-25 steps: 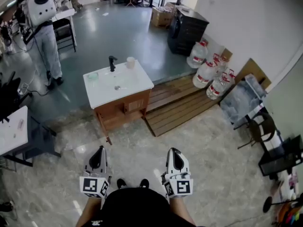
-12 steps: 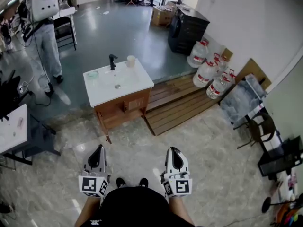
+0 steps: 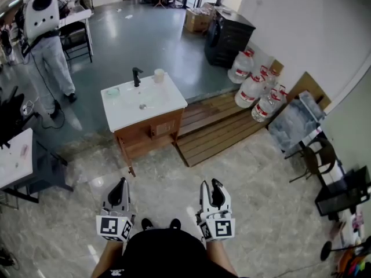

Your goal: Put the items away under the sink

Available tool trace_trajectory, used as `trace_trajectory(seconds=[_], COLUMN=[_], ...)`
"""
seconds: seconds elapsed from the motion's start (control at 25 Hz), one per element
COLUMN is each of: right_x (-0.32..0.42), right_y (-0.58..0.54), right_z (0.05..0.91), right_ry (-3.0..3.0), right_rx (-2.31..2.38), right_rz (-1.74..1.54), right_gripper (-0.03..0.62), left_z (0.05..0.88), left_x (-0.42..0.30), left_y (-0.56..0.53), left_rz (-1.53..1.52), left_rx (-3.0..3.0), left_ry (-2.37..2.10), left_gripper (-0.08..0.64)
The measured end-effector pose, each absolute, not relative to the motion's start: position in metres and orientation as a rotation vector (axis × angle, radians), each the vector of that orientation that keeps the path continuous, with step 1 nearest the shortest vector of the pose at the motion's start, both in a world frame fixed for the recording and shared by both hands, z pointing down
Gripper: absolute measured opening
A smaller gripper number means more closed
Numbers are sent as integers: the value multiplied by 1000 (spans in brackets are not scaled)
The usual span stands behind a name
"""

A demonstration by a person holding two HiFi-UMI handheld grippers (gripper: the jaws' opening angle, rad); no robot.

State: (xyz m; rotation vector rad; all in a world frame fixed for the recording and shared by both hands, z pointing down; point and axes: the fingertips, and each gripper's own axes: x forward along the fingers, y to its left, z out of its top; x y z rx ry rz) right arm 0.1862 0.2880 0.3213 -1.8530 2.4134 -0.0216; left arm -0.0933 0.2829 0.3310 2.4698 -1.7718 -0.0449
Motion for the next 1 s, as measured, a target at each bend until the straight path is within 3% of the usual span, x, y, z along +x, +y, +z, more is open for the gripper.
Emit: trace_trajectory(seconds=[0.64,0.84,1.0], right_x=[174,171,165], right_y=[290,292,291], right_z=[321,317,304], right_ry=[2457,2450,2412], right_rx=[-1770,-1740,-1690], right_rz=[-42,-51,-44], right_gripper=[373,431,442], left_z=[336,339,340], left_x=[-89,-93,-100], left_y=[285,286,285], left_rz=[-16,-6,-16], left_rx=[2469,2468,2454], left_ry=[-1734,-1731,-1731], left_gripper=[5,5,5])
